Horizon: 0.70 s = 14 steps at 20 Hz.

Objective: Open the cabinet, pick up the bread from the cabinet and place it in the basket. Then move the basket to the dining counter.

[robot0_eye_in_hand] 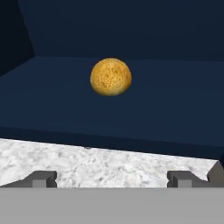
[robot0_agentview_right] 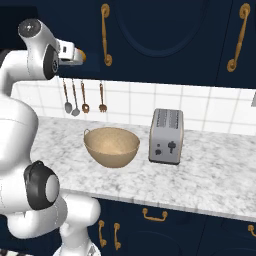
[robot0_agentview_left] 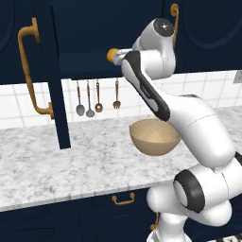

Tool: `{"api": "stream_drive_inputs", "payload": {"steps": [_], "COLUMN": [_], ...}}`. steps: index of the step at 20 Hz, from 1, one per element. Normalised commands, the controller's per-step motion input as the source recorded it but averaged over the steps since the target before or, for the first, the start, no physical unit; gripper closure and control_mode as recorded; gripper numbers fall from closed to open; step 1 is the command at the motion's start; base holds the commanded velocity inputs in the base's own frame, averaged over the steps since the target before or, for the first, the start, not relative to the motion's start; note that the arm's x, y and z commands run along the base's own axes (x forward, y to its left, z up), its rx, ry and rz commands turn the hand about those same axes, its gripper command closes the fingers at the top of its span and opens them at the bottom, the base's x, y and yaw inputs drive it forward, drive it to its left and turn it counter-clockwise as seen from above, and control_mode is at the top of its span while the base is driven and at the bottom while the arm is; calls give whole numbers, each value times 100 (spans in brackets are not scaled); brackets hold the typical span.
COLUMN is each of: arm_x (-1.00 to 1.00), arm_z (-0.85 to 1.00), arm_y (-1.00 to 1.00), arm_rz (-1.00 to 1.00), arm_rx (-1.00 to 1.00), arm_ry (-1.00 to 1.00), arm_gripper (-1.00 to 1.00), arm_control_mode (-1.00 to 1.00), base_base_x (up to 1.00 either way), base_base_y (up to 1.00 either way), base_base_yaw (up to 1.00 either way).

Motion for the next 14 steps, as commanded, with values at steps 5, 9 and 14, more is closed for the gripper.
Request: {"api": "stream_drive_inputs", "payload": {"steps": [5, 9, 14], "arm_x": [63, 64, 56], "arm_z": [3, 0, 0], "arm_y": [3, 13, 40], "arm_rz": [0, 0, 0], "arm_rx": [0, 0, 0], "arm_ry": [0, 0, 1], "arm_gripper": [-100, -100, -100], "arm_control_mode": [-100, -100, -100], "base_base_x": [0, 0, 0], "base_base_y": [0, 0, 0], "base_base_yaw": [0, 0, 0]}}
